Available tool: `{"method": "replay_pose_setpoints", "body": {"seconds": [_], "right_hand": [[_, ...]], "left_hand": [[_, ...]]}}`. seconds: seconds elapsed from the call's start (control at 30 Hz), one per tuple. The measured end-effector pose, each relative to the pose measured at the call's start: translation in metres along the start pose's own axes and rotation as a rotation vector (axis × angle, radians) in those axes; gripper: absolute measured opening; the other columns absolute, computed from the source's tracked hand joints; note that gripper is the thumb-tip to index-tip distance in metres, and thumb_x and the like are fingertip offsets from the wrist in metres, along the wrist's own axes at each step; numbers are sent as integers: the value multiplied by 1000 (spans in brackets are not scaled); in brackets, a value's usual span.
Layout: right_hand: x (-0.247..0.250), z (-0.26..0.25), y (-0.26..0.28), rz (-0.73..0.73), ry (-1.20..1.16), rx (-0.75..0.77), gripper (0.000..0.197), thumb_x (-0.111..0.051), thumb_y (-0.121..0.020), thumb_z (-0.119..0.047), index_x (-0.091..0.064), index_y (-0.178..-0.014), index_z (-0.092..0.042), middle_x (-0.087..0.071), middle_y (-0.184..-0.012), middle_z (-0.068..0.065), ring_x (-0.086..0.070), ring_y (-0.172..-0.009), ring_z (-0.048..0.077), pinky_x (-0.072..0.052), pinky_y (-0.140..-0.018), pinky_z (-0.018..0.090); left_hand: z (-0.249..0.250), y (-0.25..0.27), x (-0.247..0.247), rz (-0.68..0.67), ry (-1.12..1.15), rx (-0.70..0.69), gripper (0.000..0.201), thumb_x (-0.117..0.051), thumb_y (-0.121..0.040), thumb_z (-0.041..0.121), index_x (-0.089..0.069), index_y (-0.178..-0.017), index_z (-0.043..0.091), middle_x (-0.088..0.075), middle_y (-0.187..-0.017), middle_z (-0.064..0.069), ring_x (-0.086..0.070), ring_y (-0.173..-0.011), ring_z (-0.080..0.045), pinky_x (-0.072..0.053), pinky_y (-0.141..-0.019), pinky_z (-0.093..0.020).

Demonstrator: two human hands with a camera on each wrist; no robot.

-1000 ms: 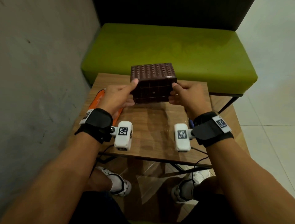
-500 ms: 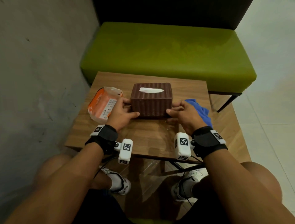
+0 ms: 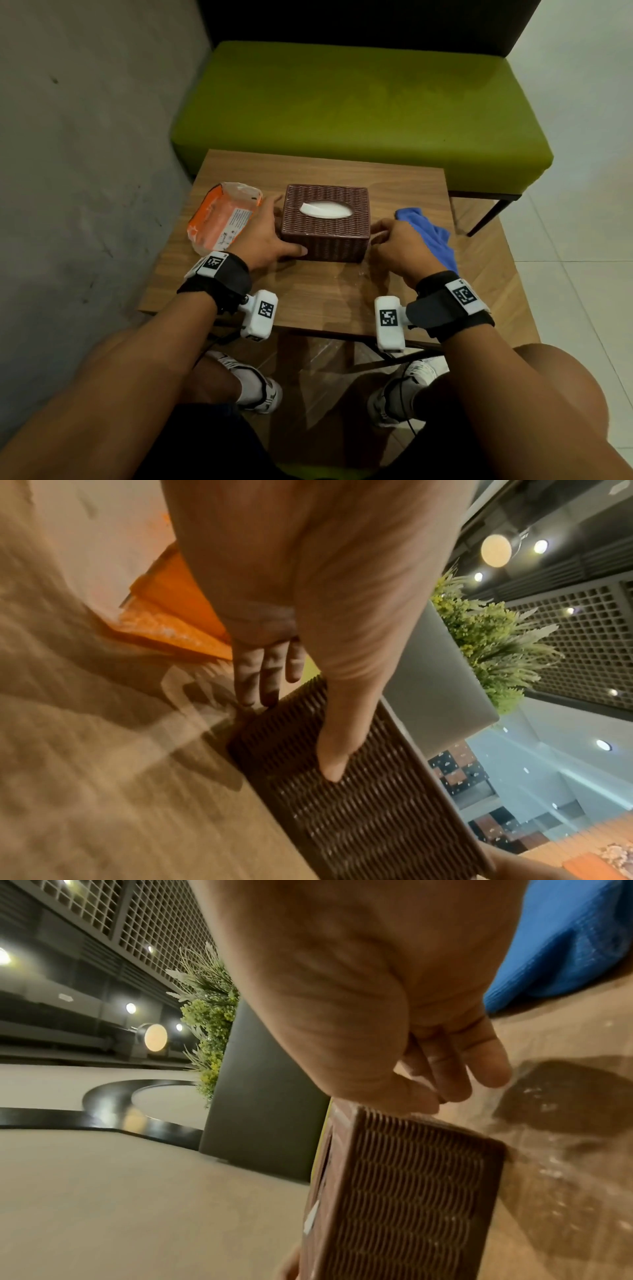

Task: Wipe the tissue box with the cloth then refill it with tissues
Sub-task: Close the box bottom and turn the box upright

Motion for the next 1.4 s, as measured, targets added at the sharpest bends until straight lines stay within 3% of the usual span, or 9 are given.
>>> {"method": "replay_pose_setpoints", "body": {"seconds": [0.1,0.23,0.3,0.43,0.6,0.87,1.07,1.23,1.4], "right_hand": [[7,-10,-1,113,-12,77,34,-54,-99,-1,-67,-128,-12,-77,-104,9,-74,-94,24,-62,-87,46],[7,-21,-5,0,-26,95,26,-54,-104,-5,-70,-125,-10,-77,-111,6,-72,-90,16,-57,-71,26],[15,-28,-8,38,106,123,25,-55,-104,-9,-73,-122,-8,-78,-110,11,-73,-96,24,-59,-80,35],[24,-66,-6,233,234,348,19,-62,-100,-14,-72,-116,-11,-74,-102,9,-66,-92,25,-41,-75,28],[-3,-109,-14,64,448,579,14,-69,-98,-16,-76,-109,-18,-59,-102,4,-62,-93,29,-39,-76,32],[-23,-127,-29,-53,756,634,19,-72,-94,-18,-81,-110,-22,-66,-113,12,-65,-105,35,-51,-82,40],[-33,-134,-31,-112,940,701,23,-58,-102,-22,-77,-116,-17,-61,-111,12,-64,-101,36,-37,-71,36],[-30,-127,-32,-111,892,724,21,-58,-103,-24,-72,-113,-13,-58,-110,15,-61,-99,37,-37,-72,38],[-14,-131,-28,-23,722,710,6,-59,-100,-13,-64,-101,-11,-56,-111,16,-60,-91,37,-49,-75,46]], "left_hand": [[6,-6,5,-51,-10,-25,161,-104,-45,53,-4,-171,37,-25,-176,4,-39,-156,-20,-38,-127,-49],[16,-15,1,-119,-20,-47,163,-106,-48,52,-2,-173,34,-27,-177,-1,-31,-160,-17,-28,-133,-46],[17,-18,1,-104,-41,-53,161,-104,-47,56,-6,-172,33,-28,-176,0,-32,-159,-17,-29,-132,-43],[16,-22,1,-77,-66,-59,149,-108,-56,38,-14,-170,28,-36,-169,-1,-41,-151,-18,-36,-126,-37],[17,-22,2,-62,-114,-79,150,-105,-44,57,-20,-165,32,-41,-160,1,-48,-145,-19,-43,-124,-45],[14,-22,0,-40,-101,-87,149,-106,-47,56,-20,-166,29,-37,-162,0,-44,-147,-20,-41,-125,-45],[12,-22,0,-20,-103,-108,144,-106,-50,51,-23,-165,27,-39,-159,0,-45,-146,-19,-42,-125,-44],[12,-22,-1,-20,-98,-118,146,-104,-48,56,-21,-166,28,-38,-160,0,-45,-146,-19,-42,-125,-43],[12,-23,-1,-26,-98,-116,146,-102,-45,59,-23,-164,28,-41,-156,0,-47,-143,-20,-43,-123,-44]]}}
Point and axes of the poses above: each hand's wrist, its own y-axis away from the middle knuckle, its own x-axis out of the back of the hand, z = x × y, the point moved 5 cm from there along -y, towards the middle knuckle
